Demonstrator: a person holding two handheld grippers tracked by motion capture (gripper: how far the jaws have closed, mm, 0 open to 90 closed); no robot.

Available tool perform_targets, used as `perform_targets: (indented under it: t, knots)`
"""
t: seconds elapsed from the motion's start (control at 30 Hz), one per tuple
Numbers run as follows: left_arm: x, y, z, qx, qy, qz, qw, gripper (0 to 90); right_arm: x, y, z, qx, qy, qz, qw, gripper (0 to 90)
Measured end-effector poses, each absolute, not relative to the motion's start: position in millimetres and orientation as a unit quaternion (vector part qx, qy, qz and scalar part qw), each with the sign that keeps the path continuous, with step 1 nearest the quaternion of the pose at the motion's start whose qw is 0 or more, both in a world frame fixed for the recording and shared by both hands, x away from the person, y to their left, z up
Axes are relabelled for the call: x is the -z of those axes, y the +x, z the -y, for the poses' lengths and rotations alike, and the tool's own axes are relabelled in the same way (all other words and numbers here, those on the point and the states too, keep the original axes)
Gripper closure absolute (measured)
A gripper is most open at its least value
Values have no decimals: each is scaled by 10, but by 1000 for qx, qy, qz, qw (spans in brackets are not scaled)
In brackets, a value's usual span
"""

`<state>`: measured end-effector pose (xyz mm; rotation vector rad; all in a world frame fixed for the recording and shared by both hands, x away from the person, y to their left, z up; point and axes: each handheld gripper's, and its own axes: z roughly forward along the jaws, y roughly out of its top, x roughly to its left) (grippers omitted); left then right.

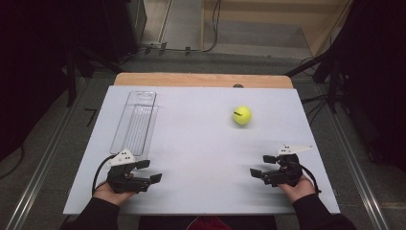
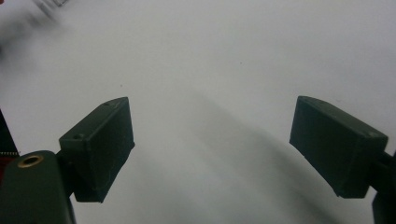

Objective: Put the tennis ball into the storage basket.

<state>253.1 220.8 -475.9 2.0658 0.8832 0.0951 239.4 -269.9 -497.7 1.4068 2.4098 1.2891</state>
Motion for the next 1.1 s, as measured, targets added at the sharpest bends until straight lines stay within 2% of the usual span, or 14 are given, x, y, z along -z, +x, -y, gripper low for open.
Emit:
perform_targets:
  t: [0.33,1.1]
  knots:
    - [4758,2528,-2204,-38,826,-354,437,252,4963,2398,2711,-423,471,-773,38,118]
    - [4749,2534,-2216,-35,823,-356,441,254,4863,2578,2811,-428,508,-743,80,119]
